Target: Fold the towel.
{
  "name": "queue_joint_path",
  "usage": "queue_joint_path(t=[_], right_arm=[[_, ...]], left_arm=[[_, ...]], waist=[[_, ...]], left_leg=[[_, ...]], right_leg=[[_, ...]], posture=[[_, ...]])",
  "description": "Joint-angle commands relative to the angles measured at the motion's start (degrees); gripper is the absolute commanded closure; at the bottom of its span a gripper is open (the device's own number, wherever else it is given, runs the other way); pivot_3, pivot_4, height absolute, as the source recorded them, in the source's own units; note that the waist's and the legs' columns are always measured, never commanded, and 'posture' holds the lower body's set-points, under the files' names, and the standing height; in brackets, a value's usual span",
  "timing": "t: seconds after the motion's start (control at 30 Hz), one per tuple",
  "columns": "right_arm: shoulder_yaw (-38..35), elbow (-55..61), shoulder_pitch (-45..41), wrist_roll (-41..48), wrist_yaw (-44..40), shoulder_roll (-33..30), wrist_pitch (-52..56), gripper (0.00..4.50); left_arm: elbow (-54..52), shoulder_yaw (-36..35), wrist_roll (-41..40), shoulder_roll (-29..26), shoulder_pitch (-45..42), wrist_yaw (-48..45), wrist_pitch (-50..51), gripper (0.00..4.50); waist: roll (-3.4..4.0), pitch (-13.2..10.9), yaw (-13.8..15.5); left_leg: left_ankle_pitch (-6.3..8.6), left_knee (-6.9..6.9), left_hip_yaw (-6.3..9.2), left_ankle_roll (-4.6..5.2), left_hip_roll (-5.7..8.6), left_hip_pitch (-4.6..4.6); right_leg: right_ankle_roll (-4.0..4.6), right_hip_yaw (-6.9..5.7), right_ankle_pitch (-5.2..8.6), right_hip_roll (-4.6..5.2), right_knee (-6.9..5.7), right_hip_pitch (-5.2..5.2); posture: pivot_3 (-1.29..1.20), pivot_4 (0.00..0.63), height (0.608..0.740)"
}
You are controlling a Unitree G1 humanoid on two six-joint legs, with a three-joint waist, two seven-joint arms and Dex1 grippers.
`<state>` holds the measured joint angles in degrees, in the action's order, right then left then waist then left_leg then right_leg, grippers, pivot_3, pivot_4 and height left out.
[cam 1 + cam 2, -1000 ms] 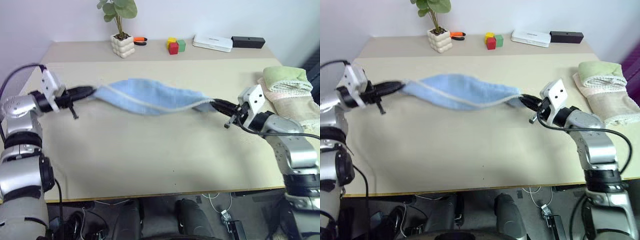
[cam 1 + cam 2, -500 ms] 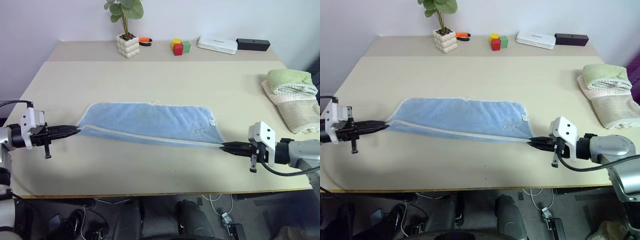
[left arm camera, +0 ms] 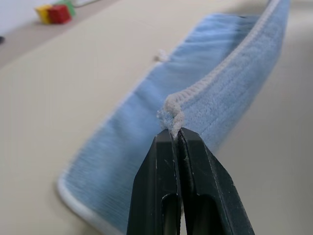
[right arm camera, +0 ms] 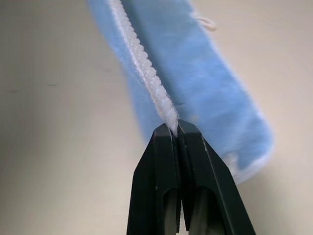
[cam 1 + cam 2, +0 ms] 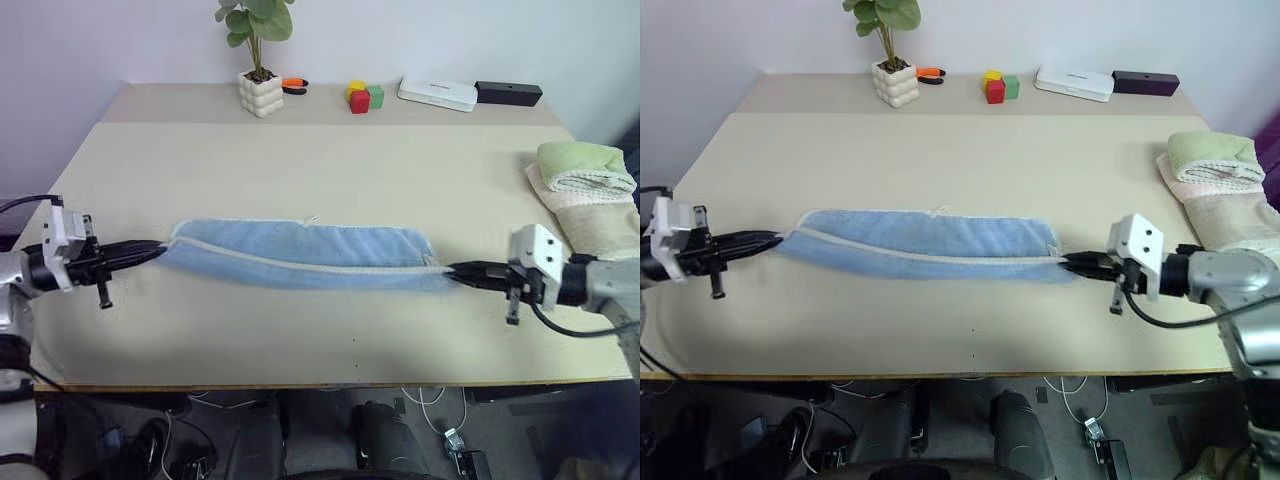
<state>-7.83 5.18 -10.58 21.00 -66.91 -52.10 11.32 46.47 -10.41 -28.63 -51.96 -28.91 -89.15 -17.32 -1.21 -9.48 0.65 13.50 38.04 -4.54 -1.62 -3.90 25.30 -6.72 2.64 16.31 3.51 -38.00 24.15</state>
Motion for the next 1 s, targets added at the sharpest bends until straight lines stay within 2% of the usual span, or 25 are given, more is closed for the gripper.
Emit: queue_joint_path(t=[0.03,0.4,1.0], right_arm=[[0.81,-3.79,-3.22,-2.1,2.12,2.24,-3.44,4.47],[4.25,-18.76,-16.72,-8.49,9.52,10.78,-11.38,4.47],[7.61,-31.26,-22.85,-15.45,13.77,13.29,-18.83,4.47]], left_arm=[[4.71,-1.97,2.26,0.98,-3.46,2.32,-2.56,4.5],[19.83,-1.86,9.87,5.79,-15.27,13.74,-9.03,4.5],[23.79,-1.9,17.31,8.21,-16.17,20.53,-10.84,4.5]], waist=[[0.0,0.0,0.01],[-0.01,-0.01,-0.11],[0.0,-0.01,-0.29]], left_leg=[[0.01,-0.01,0.0,0.01,0.0,0.04],[0.01,0.02,-0.02,0.03,0.01,0.06],[0.02,0.02,-0.04,0.03,0.01,0.06]], right_leg=[[-0.01,0.0,0.0,0.0,0.01,0.05],[-0.03,0.0,-0.01,0.0,-0.01,0.06],[-0.04,0.01,-0.01,0.0,-0.02,0.07]], posture=[[0.0,0.15,0.735],[0.0,0.15,0.735],[0.0,0.15,0.735]])
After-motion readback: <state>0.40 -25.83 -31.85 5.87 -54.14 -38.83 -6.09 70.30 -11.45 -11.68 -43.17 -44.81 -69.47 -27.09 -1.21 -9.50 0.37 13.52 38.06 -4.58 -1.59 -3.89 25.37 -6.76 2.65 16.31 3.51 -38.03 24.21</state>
